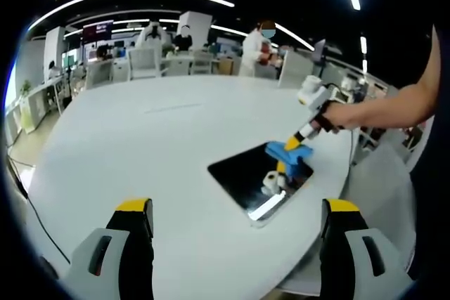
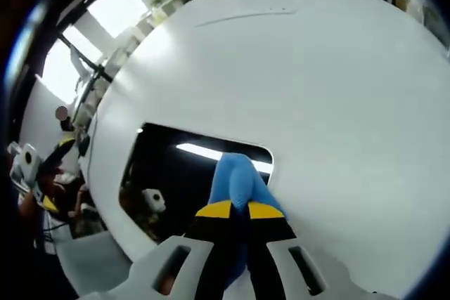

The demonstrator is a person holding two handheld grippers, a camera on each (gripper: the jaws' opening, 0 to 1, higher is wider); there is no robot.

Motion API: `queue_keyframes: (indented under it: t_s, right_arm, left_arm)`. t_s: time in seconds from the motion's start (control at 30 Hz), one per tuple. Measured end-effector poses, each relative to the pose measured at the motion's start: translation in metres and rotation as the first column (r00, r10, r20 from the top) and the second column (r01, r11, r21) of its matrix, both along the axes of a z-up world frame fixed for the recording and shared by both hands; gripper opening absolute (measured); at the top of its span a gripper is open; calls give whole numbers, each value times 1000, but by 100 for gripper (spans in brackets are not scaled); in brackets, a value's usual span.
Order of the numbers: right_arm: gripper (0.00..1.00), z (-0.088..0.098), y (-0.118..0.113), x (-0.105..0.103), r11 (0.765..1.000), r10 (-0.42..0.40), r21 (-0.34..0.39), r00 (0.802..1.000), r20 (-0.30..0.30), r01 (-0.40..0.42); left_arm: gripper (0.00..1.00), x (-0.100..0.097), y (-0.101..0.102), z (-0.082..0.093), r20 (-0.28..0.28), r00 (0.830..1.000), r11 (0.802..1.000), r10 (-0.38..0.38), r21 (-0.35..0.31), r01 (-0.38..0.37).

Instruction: Wipe the mirror surface with the cleaning cloth until all visible marks leave the cleaned area.

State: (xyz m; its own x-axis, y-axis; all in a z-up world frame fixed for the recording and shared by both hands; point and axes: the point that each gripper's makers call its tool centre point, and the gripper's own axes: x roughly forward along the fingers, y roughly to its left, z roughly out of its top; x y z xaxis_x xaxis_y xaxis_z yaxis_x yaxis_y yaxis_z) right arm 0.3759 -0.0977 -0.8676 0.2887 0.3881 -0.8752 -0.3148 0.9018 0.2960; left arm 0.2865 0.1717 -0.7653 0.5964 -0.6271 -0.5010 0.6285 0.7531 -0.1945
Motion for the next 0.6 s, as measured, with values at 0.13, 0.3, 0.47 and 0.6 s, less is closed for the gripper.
queue_keyframes:
  t_s: [0.13, 0.3, 0.47, 0.6]
  right_arm:
    - [1, 0, 0, 9, 1000, 0, -5, 1000, 5, 0]
    - [1, 0, 1, 18, 1000, 3, -11, 1000, 10, -3]
    - [1, -1, -1, 33, 1000, -3, -11, 1000, 12, 4]
    - [1, -3, -3, 42, 1000, -16, -3, 1000, 13, 16]
  left_arm:
    - [100, 0, -1, -1, -4, 1000, 1000, 0, -3, 0]
    - [100, 0, -1, -2, -12, 1000, 1000, 5, -8, -5]
    - [100, -1, -1, -3, -17, 1000, 1000, 3, -5, -3]
    - [100, -1, 1, -4, -17, 1000, 1000, 10, -5, -10]
